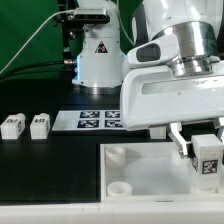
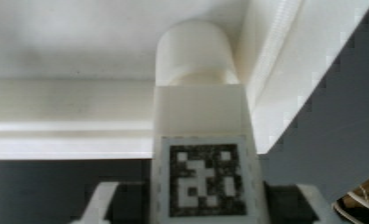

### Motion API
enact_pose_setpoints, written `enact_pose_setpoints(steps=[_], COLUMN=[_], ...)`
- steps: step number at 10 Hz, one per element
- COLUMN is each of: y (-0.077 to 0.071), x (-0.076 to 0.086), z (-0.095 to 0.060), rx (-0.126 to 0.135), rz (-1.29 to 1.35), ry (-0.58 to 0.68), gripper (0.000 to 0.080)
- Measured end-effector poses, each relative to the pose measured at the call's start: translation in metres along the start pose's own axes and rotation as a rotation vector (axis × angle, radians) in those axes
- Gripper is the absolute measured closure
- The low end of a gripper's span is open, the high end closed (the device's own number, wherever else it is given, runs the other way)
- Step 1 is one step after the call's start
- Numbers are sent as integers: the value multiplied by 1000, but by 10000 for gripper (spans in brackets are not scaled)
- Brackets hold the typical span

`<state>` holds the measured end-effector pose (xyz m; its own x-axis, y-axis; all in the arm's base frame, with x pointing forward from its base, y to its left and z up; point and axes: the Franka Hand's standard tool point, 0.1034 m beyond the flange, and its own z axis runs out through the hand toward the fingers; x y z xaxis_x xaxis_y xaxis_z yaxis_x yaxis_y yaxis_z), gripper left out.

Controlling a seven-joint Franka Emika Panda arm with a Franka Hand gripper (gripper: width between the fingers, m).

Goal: Assemble one leg

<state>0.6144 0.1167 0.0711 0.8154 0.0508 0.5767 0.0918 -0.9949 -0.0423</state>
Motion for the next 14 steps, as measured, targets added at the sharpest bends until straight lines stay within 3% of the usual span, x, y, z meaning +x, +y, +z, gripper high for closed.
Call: enact_pose_setpoints(steps=[5, 7, 14], y=[-1, -1, 0], x=[-2, -2, -3], z=[2, 2, 2], rx=[3, 3, 3], rz=[-1, -1, -2], ry=[-27, -28, -29], gripper=[508, 193, 150])
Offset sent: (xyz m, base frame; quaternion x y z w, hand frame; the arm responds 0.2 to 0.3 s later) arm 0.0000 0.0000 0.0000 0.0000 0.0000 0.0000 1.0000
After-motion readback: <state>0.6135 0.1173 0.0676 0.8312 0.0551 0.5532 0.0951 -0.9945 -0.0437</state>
